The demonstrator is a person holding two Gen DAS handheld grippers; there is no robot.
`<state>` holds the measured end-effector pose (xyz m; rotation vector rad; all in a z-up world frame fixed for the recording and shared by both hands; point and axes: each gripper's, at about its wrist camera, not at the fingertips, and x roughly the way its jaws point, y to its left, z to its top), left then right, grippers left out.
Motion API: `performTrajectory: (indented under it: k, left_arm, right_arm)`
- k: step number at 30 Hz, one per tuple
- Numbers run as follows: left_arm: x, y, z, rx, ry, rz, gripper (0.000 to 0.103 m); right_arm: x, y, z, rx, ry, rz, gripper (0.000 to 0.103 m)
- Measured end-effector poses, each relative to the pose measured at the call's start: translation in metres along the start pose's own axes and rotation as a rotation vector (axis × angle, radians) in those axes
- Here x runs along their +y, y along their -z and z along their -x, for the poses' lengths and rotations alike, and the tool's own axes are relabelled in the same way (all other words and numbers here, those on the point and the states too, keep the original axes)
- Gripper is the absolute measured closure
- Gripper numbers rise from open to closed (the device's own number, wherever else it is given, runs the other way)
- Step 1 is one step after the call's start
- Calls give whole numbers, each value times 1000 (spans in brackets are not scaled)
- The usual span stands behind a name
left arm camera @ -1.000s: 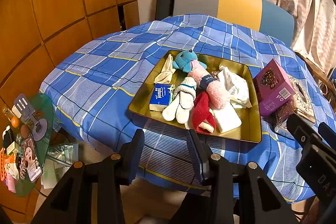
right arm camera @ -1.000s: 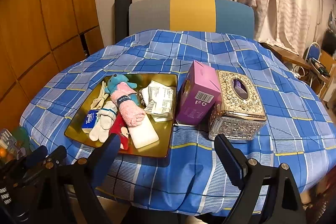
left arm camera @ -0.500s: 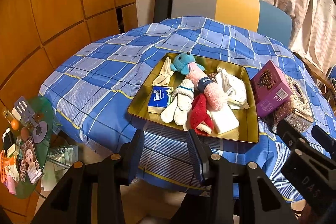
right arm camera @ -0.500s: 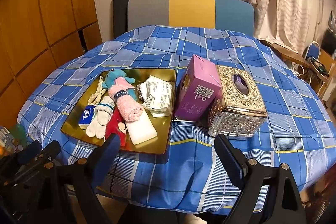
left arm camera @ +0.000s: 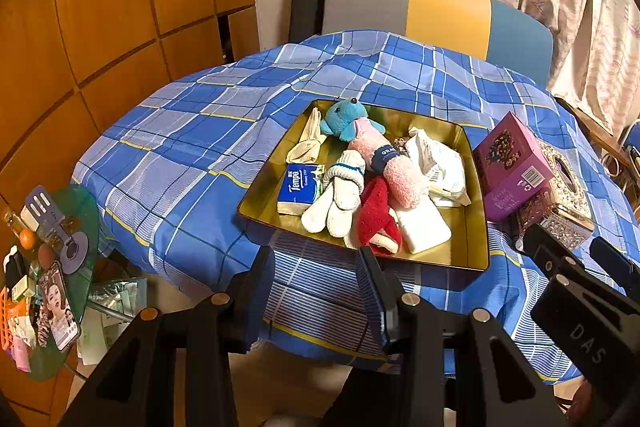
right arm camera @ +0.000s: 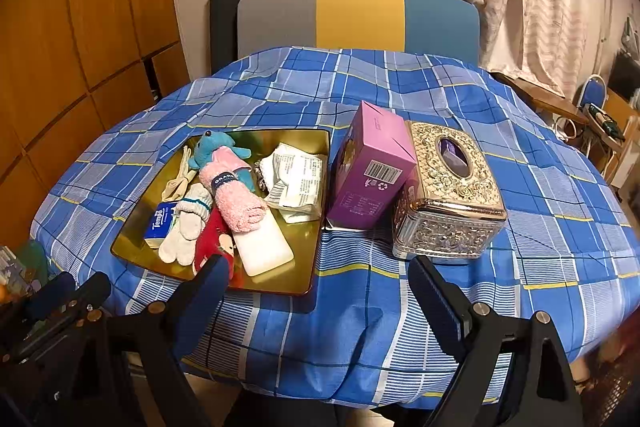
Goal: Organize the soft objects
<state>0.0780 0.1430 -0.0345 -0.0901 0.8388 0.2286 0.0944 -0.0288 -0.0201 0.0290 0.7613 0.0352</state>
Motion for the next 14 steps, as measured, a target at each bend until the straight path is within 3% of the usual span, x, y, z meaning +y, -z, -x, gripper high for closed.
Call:
performTrajectory:
  k: [14]
  left_arm:
    - [4, 0, -1, -26, -33, 8, 61]
  right_arm:
    - [0, 2, -4, 12, -9, -7, 11]
